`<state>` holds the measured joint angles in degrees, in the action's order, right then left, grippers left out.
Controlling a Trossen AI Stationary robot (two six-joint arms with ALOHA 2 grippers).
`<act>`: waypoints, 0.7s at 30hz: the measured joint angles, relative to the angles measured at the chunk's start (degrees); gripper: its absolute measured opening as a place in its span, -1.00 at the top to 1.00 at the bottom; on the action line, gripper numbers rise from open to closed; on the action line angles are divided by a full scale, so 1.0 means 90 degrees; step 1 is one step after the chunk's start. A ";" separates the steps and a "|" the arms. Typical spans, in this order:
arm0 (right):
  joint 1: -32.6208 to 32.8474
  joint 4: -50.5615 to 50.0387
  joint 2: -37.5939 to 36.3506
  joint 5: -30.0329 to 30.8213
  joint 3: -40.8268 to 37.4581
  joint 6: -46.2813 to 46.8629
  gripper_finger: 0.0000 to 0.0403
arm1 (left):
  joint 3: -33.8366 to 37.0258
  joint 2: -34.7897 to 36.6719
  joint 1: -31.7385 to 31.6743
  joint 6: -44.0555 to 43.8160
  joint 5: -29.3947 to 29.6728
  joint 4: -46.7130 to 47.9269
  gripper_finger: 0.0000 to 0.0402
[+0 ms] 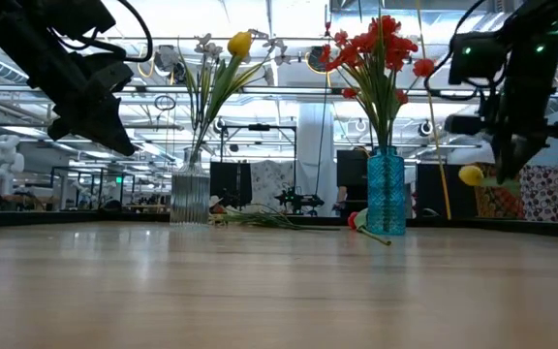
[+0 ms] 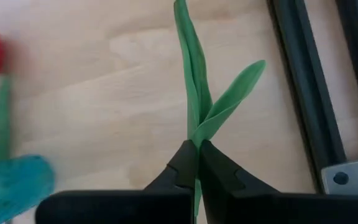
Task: Sort flowers into vase by color
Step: Put the yellow flowers into the transparent crystal vase
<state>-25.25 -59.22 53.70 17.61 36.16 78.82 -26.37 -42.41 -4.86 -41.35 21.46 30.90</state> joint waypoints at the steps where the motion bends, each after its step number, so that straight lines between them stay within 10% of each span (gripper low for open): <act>1: 0.0053 -0.0009 -0.0145 0.0006 0.0000 -0.0009 1.00 | 0.0000 0.0000 0.0000 0.0022 0.0006 -0.0002 0.99; 11: 0.1020 0.0728 -0.1393 0.1731 0.0798 -0.1063 1.00 | 0.0000 0.0000 0.0000 0.0030 0.0002 -0.0003 0.99; 21: 0.2231 0.4504 -0.1104 0.2542 0.2022 -0.4670 1.00 | 0.0000 0.0007 0.0000 0.1012 -0.0652 -0.0511 0.99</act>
<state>-5.17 -18.68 43.76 40.49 54.36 36.79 -26.37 -42.35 -4.86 -32.24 15.59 26.31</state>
